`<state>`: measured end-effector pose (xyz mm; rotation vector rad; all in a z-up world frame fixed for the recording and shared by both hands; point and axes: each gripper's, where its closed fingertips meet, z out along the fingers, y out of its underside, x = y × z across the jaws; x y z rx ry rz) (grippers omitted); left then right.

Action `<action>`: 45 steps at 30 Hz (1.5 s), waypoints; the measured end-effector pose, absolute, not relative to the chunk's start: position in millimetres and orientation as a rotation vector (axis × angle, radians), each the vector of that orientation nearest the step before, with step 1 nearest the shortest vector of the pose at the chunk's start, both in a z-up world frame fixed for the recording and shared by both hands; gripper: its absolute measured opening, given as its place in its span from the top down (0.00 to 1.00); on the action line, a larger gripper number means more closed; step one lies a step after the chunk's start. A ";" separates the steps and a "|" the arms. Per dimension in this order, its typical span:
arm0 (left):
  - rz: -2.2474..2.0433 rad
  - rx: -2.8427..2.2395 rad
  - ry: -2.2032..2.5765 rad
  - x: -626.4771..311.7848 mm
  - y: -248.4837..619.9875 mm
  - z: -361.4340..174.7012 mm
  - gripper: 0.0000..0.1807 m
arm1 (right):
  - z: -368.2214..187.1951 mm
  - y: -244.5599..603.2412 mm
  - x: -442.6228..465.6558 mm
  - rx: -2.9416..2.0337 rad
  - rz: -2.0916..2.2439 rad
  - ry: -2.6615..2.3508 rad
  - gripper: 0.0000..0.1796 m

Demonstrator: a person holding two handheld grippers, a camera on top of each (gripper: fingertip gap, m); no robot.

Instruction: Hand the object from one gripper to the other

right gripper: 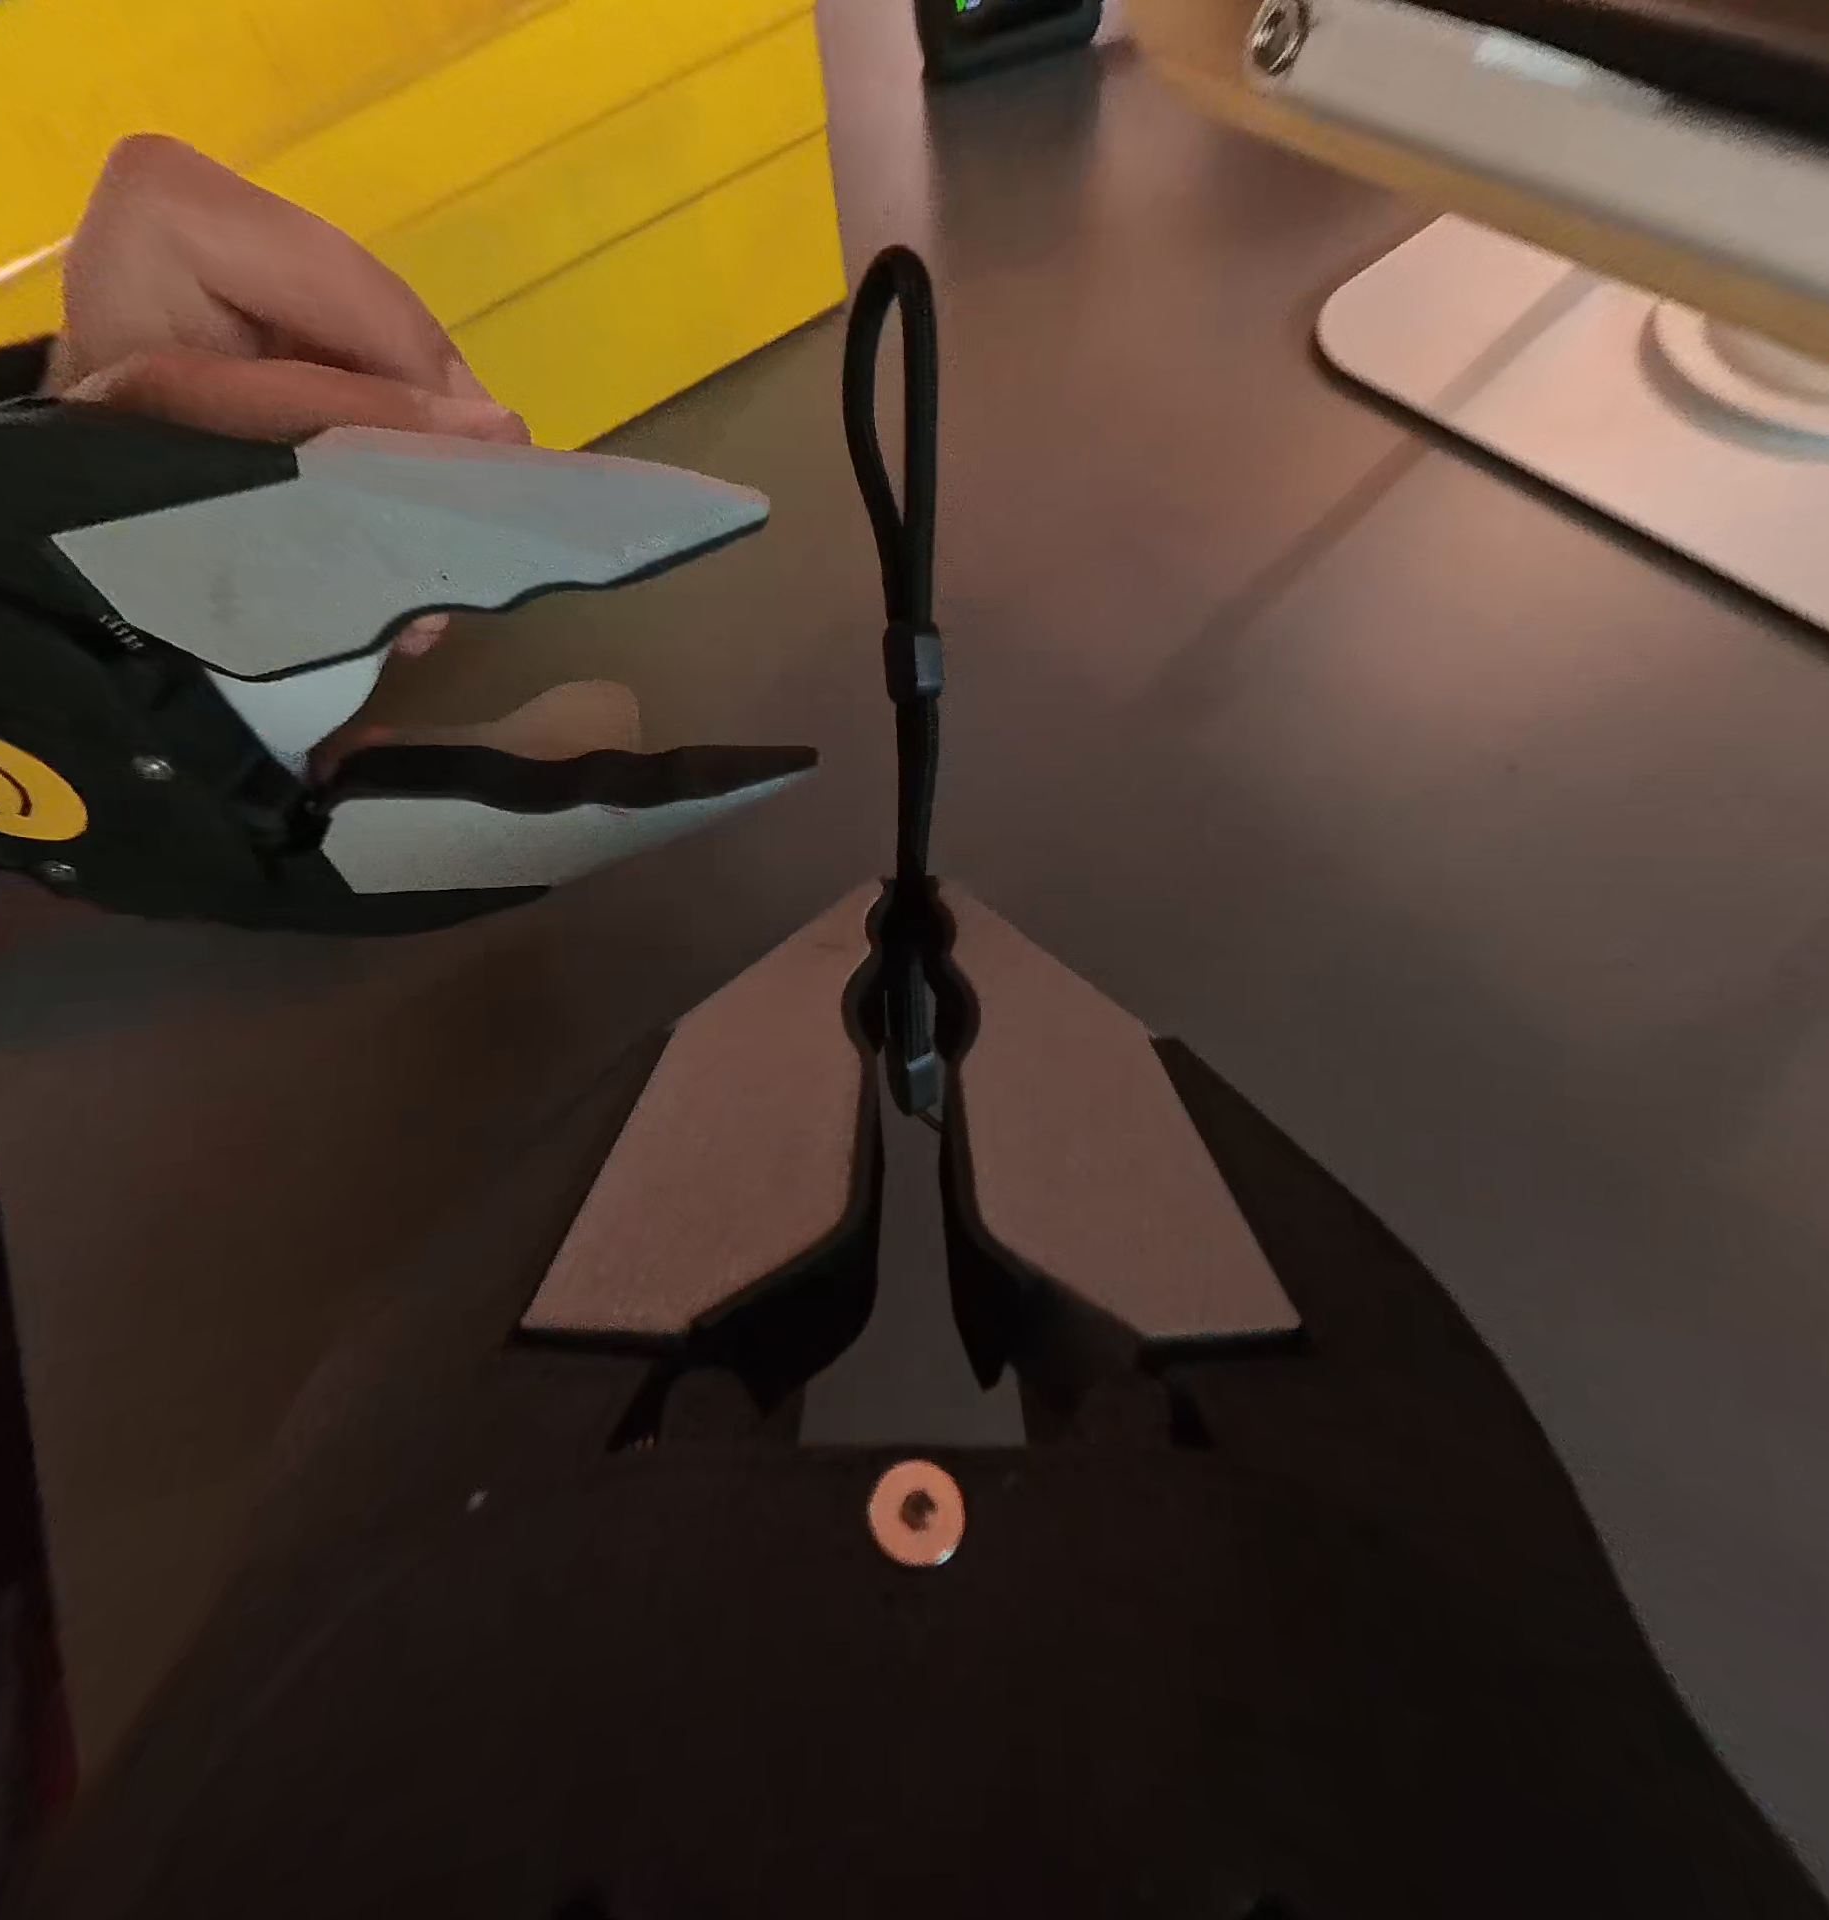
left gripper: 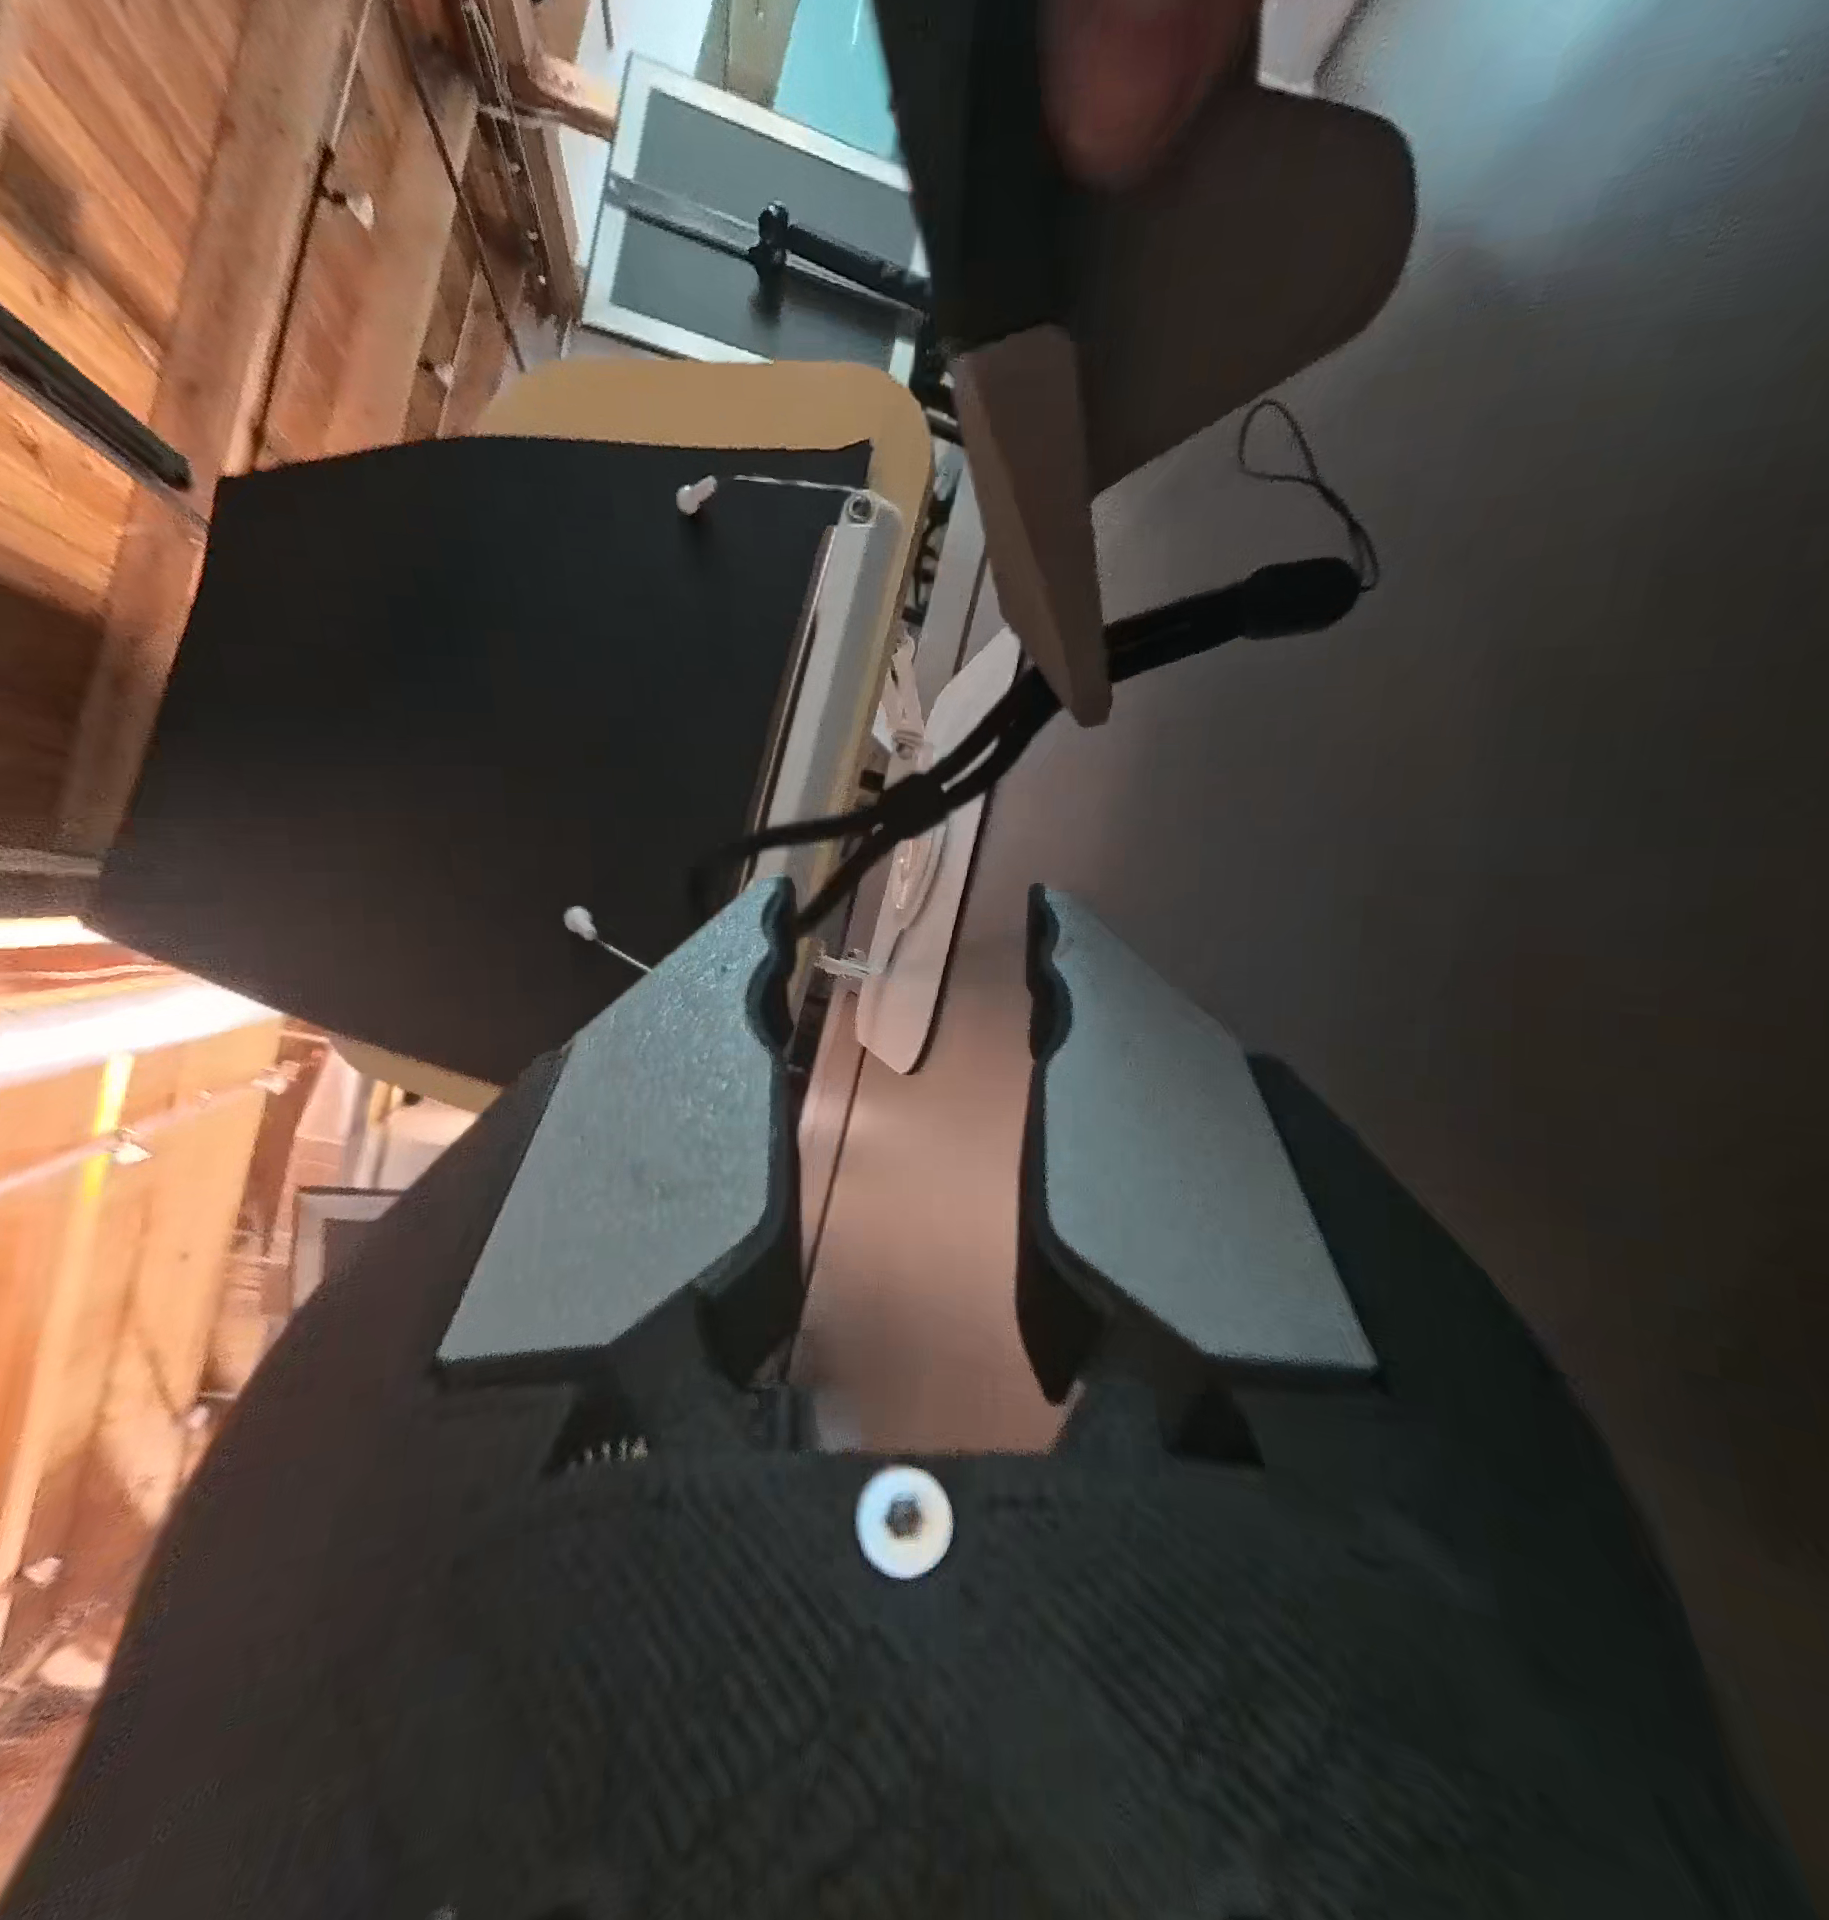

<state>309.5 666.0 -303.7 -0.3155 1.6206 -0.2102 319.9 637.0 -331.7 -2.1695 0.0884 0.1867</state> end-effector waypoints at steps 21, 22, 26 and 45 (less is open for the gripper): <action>-1.027 -0.764 1.509 296.9 674.2 -260.9 1.00 | -260.7 621.8 355.7 -1.713 0.355 0.292 0.82; -1.136 -0.785 1.523 294.3 668.2 -258.7 1.00 | -262.4 624.5 347.7 -1.725 0.402 0.258 0.81; -1.386 -0.868 1.633 289.1 646.8 -264.1 1.00 | -254.5 637.4 292.9 -1.729 0.531 -0.009 0.78; -1.218 -0.794 1.748 289.6 631.9 -290.2 0.89 | -270.0 641.3 298.7 -1.844 0.322 -0.033 1.00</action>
